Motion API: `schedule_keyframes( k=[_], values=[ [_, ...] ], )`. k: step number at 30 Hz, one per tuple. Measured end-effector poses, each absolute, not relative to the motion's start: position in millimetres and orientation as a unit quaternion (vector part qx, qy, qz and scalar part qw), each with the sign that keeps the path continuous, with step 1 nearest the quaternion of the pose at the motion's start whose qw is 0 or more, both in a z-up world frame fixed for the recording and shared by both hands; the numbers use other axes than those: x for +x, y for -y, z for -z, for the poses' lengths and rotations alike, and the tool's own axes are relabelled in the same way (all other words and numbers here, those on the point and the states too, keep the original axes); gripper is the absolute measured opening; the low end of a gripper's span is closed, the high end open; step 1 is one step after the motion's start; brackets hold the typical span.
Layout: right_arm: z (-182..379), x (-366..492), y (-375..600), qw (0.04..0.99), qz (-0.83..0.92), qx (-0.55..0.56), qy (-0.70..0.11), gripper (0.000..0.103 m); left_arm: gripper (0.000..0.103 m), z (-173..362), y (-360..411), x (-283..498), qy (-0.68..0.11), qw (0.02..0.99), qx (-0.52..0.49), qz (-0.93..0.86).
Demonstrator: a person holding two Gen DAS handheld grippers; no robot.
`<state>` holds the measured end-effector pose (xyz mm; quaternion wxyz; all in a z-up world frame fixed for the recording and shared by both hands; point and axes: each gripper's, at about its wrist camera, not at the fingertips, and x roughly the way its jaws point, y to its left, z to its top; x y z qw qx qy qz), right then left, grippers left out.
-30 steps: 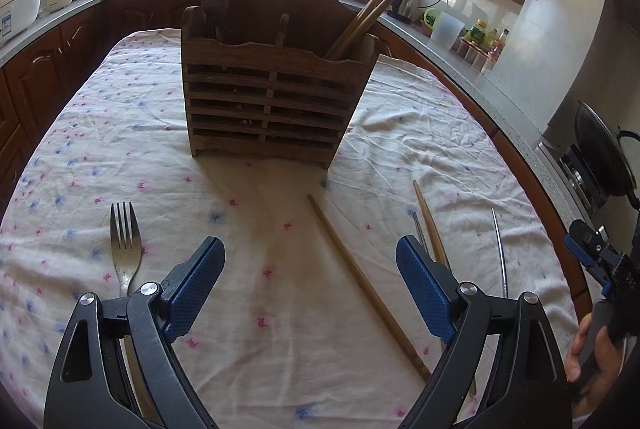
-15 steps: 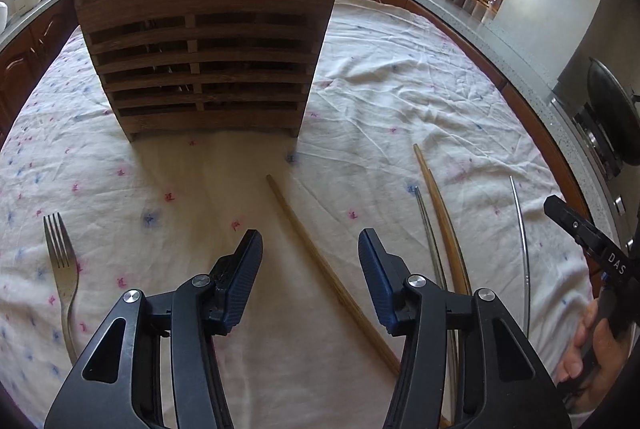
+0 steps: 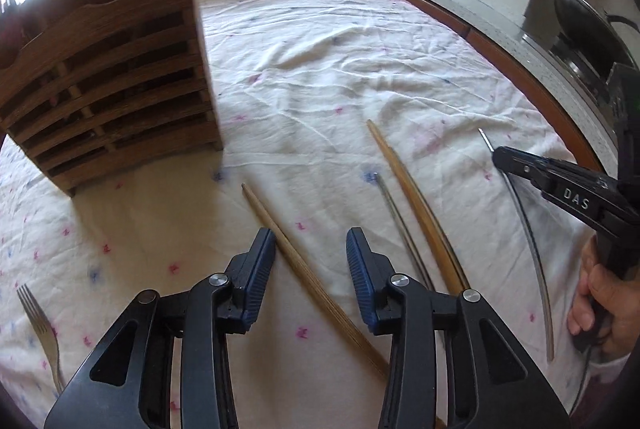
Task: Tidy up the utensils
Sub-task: 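Grasp the wooden chopstick with the left tool while the right tool grasps the steel rod, then carry the chopstick upright to the holder with the left tool while the right tool carries the rod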
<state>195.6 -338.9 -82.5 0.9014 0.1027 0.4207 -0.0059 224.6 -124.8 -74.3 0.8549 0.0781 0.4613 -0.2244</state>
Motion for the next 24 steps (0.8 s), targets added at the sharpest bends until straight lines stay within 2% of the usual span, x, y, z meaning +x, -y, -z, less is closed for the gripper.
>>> schedule_keyframes(
  k=[9, 12, 13, 14, 24],
  values=[
    [84, 203, 338, 0.900, 0.006, 0.096, -0.425, 0.011, 0.036, 74, 123, 237, -0.468, 0.858, 0.073, 0.197],
    [85, 206, 332, 0.902, 0.009, 0.080, -0.424, 0.009, 0.023, 75, 130, 236, -0.453, 0.865, 0.095, 0.193],
    [85, 207, 330, 0.902, 0.010, 0.074, -0.425, 0.008, 0.013, 76, 131, 235, -0.450, 0.866, 0.095, 0.196],
    [85, 207, 328, 0.903, 0.010, 0.069, -0.424, 0.007, 0.009, 76, 132, 236, -0.448, 0.867, 0.096, 0.198],
    [60, 186, 323, 0.912, -0.028, 0.100, -0.398, 0.005, 0.004, 59, 120, 218, -0.440, 0.866, 0.082, 0.220]
  ],
)
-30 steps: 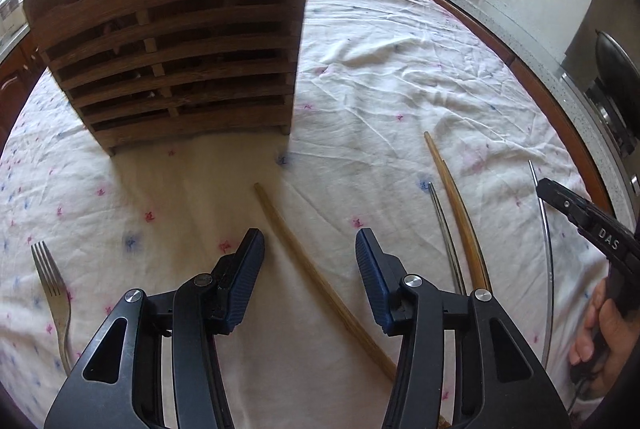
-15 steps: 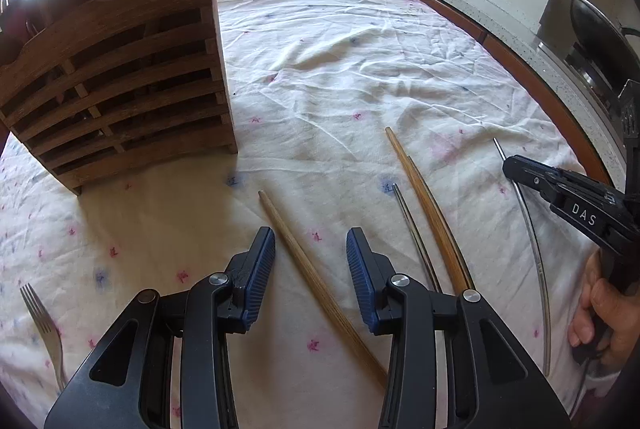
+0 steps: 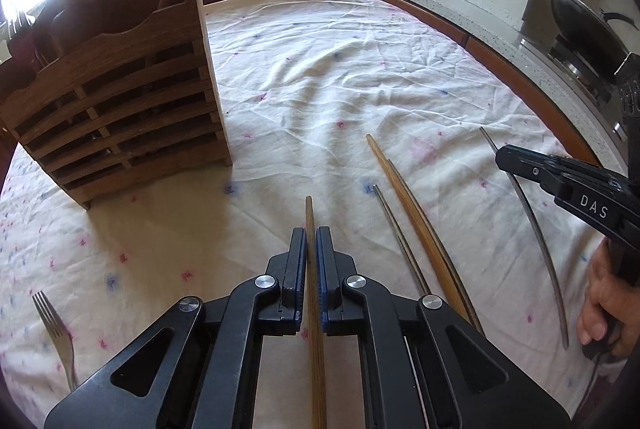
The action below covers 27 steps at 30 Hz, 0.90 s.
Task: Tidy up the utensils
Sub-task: 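Carry the chopstick upright to the holder with the left tool while the right tool carries the rod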
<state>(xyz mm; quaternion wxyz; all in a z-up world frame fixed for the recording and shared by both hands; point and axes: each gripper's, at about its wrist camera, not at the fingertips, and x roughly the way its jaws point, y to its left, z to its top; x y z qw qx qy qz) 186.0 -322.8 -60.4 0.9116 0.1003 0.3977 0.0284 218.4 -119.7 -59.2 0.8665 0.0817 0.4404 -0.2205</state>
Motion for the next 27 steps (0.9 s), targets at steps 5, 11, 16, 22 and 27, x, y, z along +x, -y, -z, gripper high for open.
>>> schedule_keyframes(
  k=[5, 11, 16, 22, 27],
  values=[
    [38, 173, 319, 0.919, -0.043, 0.108, -0.377, 0.005, 0.004, 52, 111, 208, -0.434, 0.868, 0.083, 0.226],
    [8, 158, 310, 0.929, -0.063, 0.115, -0.347, 0.005, 0.004, 26, 87, 193, -0.409, 0.880, 0.034, 0.238],
    [-19, 147, 301, 0.938, -0.077, 0.116, -0.316, 0.004, 0.004, -6, 61, 178, -0.371, 0.897, 0.004, 0.239],
    [-51, 135, 288, 0.950, -0.096, 0.112, -0.277, 0.004, 0.004, -37, 30, 158, -0.329, 0.914, -0.031, 0.235],
    [-68, 133, 276, 0.955, -0.111, 0.106, -0.255, 0.004, 0.003, -55, 11, 148, -0.303, 0.923, -0.050, 0.233]
  ],
)
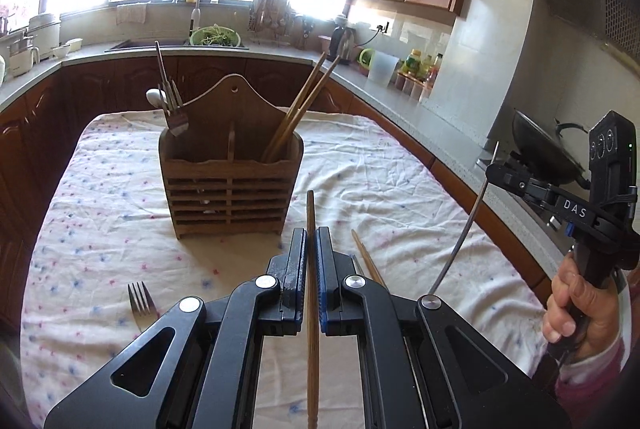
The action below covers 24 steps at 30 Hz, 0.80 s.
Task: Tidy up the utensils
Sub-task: 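Carry the chopstick upright to the holder with the left tool while the right tool carries the rod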
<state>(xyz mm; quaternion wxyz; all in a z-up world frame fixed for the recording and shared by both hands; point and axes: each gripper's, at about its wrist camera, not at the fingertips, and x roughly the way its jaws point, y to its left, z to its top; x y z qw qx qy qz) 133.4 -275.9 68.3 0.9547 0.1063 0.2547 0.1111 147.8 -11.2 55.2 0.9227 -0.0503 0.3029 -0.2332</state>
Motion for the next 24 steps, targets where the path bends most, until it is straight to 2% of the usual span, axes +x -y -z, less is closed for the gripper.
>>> schedule_keyframes(
  k=[24],
  values=[
    [-99, 152, 237, 0.960, -0.151, 0.093, -0.218, 0.004, 0.000, -94, -33, 148, -0.231, 0.947, -0.083, 0.207]
  ],
)
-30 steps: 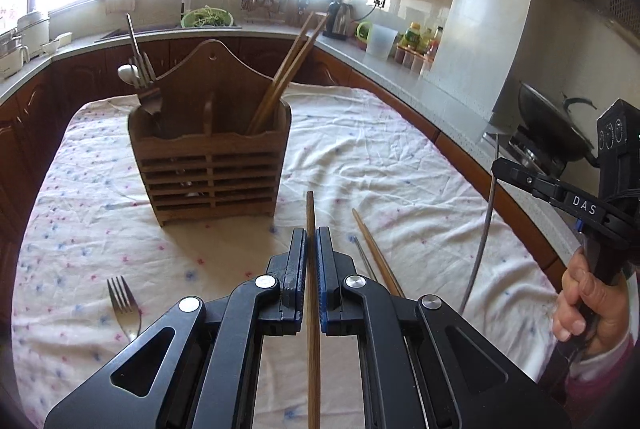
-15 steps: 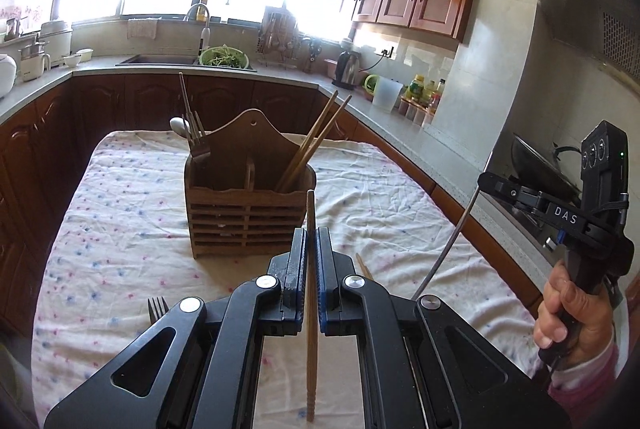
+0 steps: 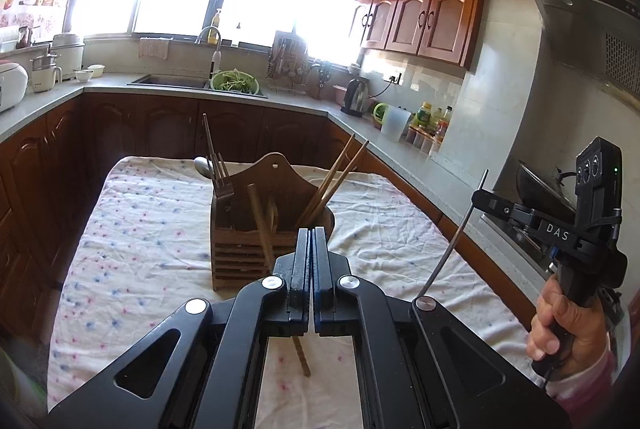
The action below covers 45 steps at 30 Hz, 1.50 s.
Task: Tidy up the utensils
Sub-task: 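Carry the chopstick upright to the holder with the left tool while the right tool carries the rod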
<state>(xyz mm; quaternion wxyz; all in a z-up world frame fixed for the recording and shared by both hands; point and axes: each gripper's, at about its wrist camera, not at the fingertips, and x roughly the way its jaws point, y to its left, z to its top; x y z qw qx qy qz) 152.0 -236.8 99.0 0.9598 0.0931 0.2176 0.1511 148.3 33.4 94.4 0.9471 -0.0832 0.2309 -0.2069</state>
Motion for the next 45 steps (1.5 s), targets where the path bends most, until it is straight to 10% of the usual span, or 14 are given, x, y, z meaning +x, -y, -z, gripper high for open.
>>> schedule_keyframes(
  k=[13, 22, 31, 35, 45],
  values=[
    [-93, 156, 240, 0.958, -0.149, 0.099, -0.225, 0.004, 0.002, -49, -56, 185, -0.309, 0.928, -0.131, 0.160],
    [-86, 157, 247, 0.956, -0.145, 0.105, -0.232, 0.004, 0.043, -13, -47, 223, -0.351, 0.910, -0.164, 0.148],
    [-82, 158, 258, 0.955, -0.136, 0.118, -0.236, 0.004, 0.040, -1, -23, 278, -0.375, 0.906, -0.146, 0.134],
    [-81, 156, 262, 0.955, -0.133, 0.121, -0.236, 0.004, 0.008, -4, -17, 279, -0.376, 0.905, -0.133, 0.147],
    [-89, 149, 254, 0.956, -0.146, 0.119, -0.225, 0.004, 0.006, -38, -35, 219, -0.320, 0.923, -0.131, 0.171]
  ],
)
